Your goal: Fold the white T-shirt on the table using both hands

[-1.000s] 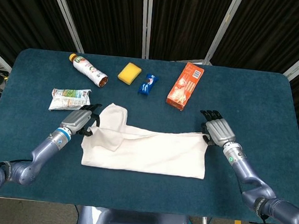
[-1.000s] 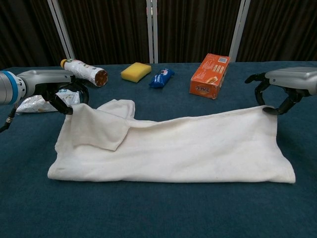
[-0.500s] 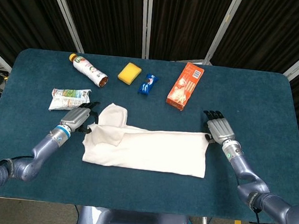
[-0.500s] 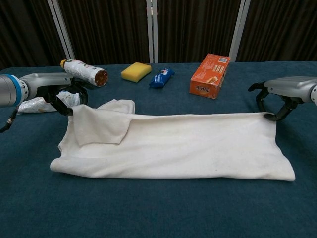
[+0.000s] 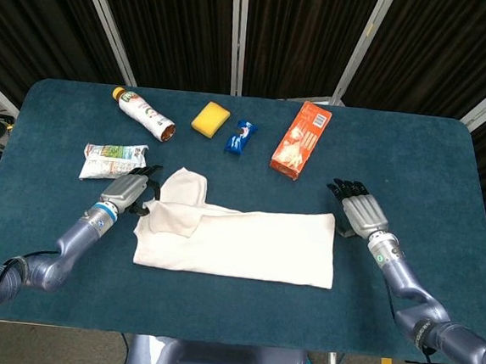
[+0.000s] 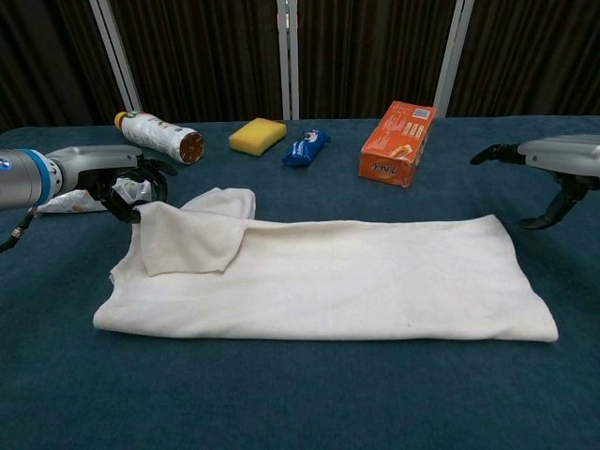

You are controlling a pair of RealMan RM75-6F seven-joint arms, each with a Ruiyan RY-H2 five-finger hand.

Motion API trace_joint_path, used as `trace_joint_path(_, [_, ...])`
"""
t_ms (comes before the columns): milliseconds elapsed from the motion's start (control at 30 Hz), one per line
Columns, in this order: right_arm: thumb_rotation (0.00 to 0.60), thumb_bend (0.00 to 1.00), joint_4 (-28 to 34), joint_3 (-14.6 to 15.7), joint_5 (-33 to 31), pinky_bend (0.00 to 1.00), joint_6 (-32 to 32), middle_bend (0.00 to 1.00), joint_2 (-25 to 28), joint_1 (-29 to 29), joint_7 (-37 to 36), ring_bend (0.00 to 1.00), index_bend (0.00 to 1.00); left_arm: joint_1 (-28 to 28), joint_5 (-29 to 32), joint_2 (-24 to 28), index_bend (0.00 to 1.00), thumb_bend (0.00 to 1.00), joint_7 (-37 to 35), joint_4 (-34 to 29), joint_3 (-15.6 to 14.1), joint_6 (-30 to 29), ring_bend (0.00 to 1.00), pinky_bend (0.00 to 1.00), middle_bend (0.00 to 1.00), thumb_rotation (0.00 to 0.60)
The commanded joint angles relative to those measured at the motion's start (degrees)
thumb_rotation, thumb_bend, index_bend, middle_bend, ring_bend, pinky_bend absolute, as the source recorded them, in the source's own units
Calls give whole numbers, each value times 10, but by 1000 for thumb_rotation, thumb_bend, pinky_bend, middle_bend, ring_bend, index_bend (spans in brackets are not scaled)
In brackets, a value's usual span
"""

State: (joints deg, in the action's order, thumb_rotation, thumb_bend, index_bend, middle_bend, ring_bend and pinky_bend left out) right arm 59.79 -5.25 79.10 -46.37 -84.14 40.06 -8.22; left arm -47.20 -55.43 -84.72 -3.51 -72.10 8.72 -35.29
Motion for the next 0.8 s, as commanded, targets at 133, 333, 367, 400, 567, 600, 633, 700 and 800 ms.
trace_joint_path(133, [600, 192, 94, 33, 45, 0, -86, 0, 86, -57, -11, 0, 43, 1, 6, -22, 488, 548, -3, 28, -4, 13, 0, 0, 0, 600])
trace_joint_path(333, [600, 181, 124, 52, 70, 0, -134, 0, 121, -90, -15, 0, 67, 12, 8, -31, 0, 375, -5, 38, -2, -4, 0, 0, 0, 600])
trace_joint_path(367, [600, 181, 127, 55, 74, 0, -142, 0, 125, -95, -16, 0, 69, 15, 5, -31, 0, 336, -7, 37, -1, -10, 0, 0, 0, 600])
trace_joint_path(400, [600, 179, 129, 58, 78, 0, -151, 0, 129, -101, -18, 0, 73, 19, 1, -29, 0, 294, -9, 34, 0, -18, 0, 0, 0, 600])
trace_joint_path(567, [600, 159, 143, 73, 98, 0, -204, 0, 151, -137, -29, 0, 77, 43, -36, -2, 0, 125, -35, 4, 3, -49, 0, 0, 0, 600])
trace_joint_path(600, [600, 155, 146, 74, 100, 0, -214, 0, 155, -144, -31, 0, 77, 46, -43, 5, 0, 125, -39, -3, 4, -54, 0, 0, 0, 600])
trace_joint_path(633, [600, 152, 153, 77, 103, 0, -232, 0, 160, -155, -34, 0, 77, 52, -53, 17, 0, 125, -45, -14, 5, -62, 0, 0, 0, 600])
trace_joint_path(700, [600, 146, 162, 79, 107, 0, -251, 0, 167, -169, -37, 0, 77, 57, -66, 33, 0, 125, -52, -32, 7, -71, 0, 0, 0, 600])
trace_joint_path(800, [600, 133, 181, 82, 111, 0, -284, 0, 178, -192, -38, 0, 77, 66, -95, 58, 0, 125, -60, -62, 8, -92, 0, 0, 0, 600])
